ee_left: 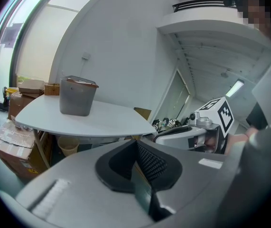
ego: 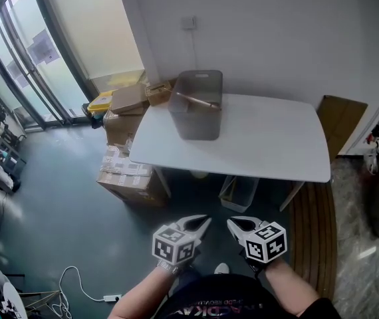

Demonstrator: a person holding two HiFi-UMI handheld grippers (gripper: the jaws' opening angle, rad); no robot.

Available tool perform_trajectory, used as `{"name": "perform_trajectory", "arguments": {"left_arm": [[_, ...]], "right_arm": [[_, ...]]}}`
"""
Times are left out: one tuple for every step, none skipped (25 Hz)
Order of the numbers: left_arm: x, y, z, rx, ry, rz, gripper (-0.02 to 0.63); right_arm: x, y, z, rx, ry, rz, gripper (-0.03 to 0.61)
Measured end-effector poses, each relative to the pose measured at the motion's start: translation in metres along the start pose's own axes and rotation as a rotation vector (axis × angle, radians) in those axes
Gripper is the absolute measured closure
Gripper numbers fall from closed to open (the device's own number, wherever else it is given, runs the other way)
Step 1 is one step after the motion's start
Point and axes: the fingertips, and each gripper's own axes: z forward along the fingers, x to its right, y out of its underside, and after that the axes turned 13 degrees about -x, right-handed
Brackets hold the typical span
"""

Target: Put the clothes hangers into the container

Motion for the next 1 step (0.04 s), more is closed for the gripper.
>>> {"name": "perform_trajectory", "arguments": {"left_arm": [[0.0003, -0.0002, 0.0015, -0.001, 0.002, 0.001, 0.608]], "right_arm": [[0.0011, 0.0, -0.0001, 0.001, 0.0, 0.001, 0.577]]}}
